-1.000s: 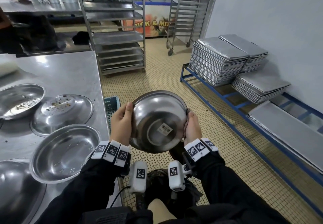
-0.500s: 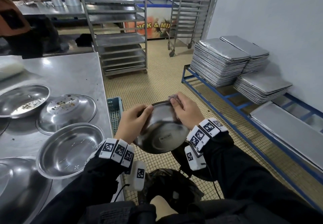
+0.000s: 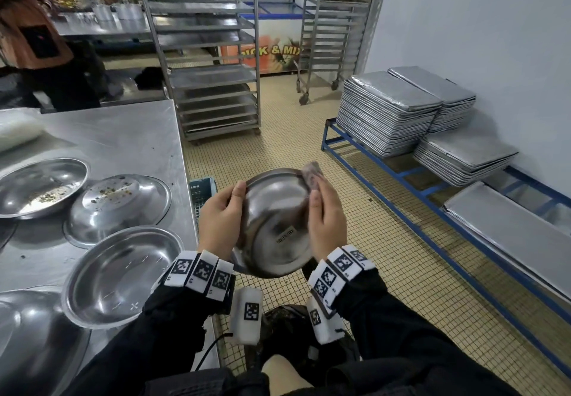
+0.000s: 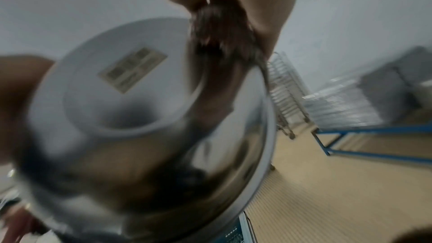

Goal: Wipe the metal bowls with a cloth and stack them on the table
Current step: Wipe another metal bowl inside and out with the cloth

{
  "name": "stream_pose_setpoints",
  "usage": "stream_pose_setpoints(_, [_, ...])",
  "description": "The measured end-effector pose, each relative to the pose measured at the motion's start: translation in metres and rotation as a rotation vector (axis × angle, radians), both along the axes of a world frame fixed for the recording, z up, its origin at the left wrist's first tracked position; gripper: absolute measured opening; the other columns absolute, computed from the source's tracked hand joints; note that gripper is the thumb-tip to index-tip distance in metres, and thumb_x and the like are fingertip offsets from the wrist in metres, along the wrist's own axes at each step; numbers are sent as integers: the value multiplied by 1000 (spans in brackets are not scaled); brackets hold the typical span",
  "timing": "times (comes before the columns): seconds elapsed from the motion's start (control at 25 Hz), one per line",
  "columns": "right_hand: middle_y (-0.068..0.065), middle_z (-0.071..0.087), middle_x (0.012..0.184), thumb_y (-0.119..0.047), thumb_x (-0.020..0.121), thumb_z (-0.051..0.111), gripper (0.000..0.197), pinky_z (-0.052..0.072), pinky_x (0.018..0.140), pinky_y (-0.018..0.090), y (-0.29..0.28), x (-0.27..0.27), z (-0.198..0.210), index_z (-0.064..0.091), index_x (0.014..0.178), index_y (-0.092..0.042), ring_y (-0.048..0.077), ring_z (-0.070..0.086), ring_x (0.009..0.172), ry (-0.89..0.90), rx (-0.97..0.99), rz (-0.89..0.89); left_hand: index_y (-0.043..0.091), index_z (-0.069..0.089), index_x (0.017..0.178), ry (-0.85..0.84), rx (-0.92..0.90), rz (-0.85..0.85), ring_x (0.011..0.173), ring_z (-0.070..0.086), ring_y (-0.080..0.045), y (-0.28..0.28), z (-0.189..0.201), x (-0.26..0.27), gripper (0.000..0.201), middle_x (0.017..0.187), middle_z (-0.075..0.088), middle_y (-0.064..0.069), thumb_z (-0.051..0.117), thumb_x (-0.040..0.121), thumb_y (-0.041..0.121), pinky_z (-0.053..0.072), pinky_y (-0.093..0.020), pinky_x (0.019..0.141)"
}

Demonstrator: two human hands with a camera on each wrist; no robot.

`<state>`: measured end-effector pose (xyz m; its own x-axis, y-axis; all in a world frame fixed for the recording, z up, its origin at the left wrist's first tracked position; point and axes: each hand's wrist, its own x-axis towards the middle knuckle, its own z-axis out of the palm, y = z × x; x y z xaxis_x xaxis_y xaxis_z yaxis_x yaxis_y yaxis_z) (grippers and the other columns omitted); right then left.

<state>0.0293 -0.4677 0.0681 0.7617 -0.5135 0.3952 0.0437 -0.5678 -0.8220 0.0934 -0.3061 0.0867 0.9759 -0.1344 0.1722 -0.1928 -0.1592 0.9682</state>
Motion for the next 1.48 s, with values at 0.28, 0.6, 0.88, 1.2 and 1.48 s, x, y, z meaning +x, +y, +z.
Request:
stream_pose_setpoints(0.28, [0, 36, 149, -29, 99, 40, 45, 25, 112, 33, 15, -3, 8, 37, 143, -21, 9, 25, 137, -19, -237, 98, 32, 61, 63, -1, -35, 62, 49, 44, -12, -1, -1, 5, 40, 46, 49, 14, 48, 98, 45, 36, -30, 51])
stream_pose_setpoints(0.6, [-4, 55, 115, -35, 102, 30, 36, 43, 66, 14, -2, 1, 10, 51, 128, -21, 8, 55, 95, 251, 265, 18, 30, 59, 59, -88, -28, 78, 50, 42, -17, 3, 0, 7, 42, 45, 45, 12, 50, 93, 51, 36, -33, 50])
stream_pose_setpoints(0.88, [27, 60, 114, -50, 94, 44, 52, 49, 88, 58, -29, -11, 30, 57, 114, -3, 43, 57, 105, 379, 1428, 176, 10, 56, 63, -118, -28, -109, 52, 56, -9, 12, -7, 4, 64, 58, 56, 1, 36, 93, 63, 49, -31, 56])
stream_pose_setpoints(1.2, [22, 55, 113, 3, 81, 50, 30, 58, 76, 48, -12, -21, 39, 49, 109, -8, 36, 62, 94, 408, 974, -26, 19, 39, 124, -78, -86, -106, 120, 35, -13, 10, 0, -5, 47, 128, 34, 0, 43, 78, 28, 32, -23, 98])
stream_pose_setpoints(1.48, [7, 58, 111, -9, 88, 49, 41, 56, 67, 31, 1, -60, 53, 44, 127, -21, 20, 62, 91, 337, 636, 71, 12, 49, 111, 238, -151, -151, 78, 53, -17, 32, 3, -37, 23, 101, 55, -12, 44, 90, 16, 46, -27, 69])
